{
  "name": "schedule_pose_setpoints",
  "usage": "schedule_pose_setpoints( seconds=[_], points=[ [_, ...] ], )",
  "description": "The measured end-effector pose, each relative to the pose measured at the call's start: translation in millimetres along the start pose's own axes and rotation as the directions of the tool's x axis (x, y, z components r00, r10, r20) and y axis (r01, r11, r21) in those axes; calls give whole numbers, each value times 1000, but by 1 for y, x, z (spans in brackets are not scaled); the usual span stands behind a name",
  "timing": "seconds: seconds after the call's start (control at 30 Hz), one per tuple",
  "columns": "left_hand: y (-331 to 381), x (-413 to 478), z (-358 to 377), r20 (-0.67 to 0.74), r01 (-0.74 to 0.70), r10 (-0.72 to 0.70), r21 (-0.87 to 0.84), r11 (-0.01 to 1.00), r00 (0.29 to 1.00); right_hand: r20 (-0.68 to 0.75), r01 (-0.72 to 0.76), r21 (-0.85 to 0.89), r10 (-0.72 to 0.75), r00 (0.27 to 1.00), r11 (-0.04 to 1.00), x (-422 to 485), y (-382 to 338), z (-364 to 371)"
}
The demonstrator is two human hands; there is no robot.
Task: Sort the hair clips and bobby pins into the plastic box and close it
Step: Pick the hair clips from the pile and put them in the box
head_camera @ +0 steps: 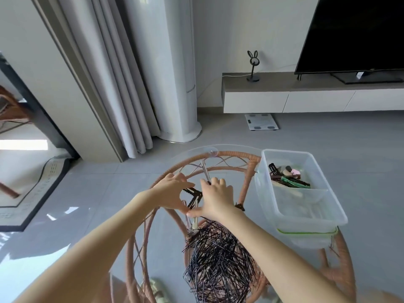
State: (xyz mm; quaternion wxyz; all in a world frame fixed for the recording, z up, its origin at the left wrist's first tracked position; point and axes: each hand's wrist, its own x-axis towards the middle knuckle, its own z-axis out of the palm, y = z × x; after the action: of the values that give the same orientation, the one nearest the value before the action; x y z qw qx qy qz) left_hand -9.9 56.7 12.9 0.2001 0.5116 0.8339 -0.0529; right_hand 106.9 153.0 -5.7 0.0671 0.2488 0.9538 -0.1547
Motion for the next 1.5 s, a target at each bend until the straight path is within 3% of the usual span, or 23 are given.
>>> schedule_pose_setpoints(
  seconds=[0.1, 0.3, 0.5, 0.6, 0.67, 0.8, 1.03, 1.1, 1.13, 1.23, 1.27, 1.3, 1.33, 1.4, 1.43, 1.5],
  points=[
    [-5, -7, 8, -60, 36, -40, -66, 997, 997, -13, 20, -10, -20, 1000, 1000, 3, -11, -1],
    [-4, -18, 22, -146, 45, -78, -212, 976, 986, 63, -46, 195, 34, 997, 980, 9, -11, -6],
    [11, -19, 24, -197, 199, -267, -306, 931, 943, 93, -94, 353, 65, 994, 931, 14, -6, -15],
    [17, -21, 24, -185, 239, -314, -340, 910, 931, 98, -153, 484, 121, 988, 862, 12, 1, -16],
    [22, -22, 23, -178, 267, -338, -334, 904, 924, 89, -197, 622, 182, 979, 758, 9, 7, -19],
    [33, -26, 22, -179, 311, -377, -313, 898, 909, -56, -141, 813, 316, 947, 565, -2, 14, -33],
    [46, -20, 14, -61, 404, -456, -369, 837, 888, -323, 124, 858, 336, 885, 498, -35, 34, -74],
    [47, -18, 12, -43, 426, -471, -362, 829, 881, -413, 182, 825, 352, 840, 535, -46, 54, -90],
    [47, -18, 12, -43, 431, -474, -349, 832, 879, -482, 183, 774, 375, 792, 607, -50, 67, -96],
    [55, -16, 8, 2, 439, -451, -229, 869, 893, -700, 9, 497, 395, 595, 868, -56, 111, -107],
    [59, -18, 5, 14, 439, -443, -164, 883, 896, -738, -53, 395, 351, 576, 917, -53, 123, -108],
    [63, -17, 4, 19, 450, -450, -95, 888, 893, -733, -108, 293, 296, 613, 950, -51, 134, -109],
    [65, -18, 4, 11, 448, -448, -34, 893, 894, -674, -152, 196, 246, 697, 969, -47, 143, -108],
    [65, -18, 1, -2, 449, -450, -22, 893, 893, -449, -200, 35, 194, 872, 979, -43, 154, -105],
    [63, -19, -2, 4, 452, -452, -27, 892, 892, -356, -203, 4, 191, 915, 979, -41, 158, -103],
    [58, -24, -10, 47, 463, -461, -88, 882, 886, -316, -190, 95, 210, 925, 977, -41, 162, -103]
  ],
)
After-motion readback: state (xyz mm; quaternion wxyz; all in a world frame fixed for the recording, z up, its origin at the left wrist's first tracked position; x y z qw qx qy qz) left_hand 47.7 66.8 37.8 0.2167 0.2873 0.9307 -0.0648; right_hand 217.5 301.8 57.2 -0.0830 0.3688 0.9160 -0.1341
